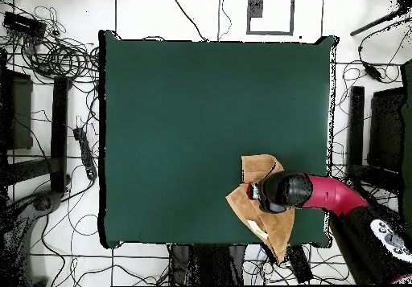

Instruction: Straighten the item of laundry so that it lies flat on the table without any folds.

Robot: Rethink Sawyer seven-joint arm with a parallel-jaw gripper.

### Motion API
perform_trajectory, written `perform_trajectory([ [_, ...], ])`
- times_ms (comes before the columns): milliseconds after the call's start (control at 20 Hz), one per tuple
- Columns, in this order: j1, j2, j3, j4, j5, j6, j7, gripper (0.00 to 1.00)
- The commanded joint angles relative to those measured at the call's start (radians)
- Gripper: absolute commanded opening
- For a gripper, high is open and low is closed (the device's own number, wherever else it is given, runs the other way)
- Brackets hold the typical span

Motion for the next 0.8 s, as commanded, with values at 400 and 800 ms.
perform_trajectory([
  [400,-0.010,0.028,0.066,-0.103,-0.113,-0.203,-0.069,1.00],
  [800,-0.032,0.023,0.099,-0.105,-0.113,-0.172,-0.115,1.00],
])
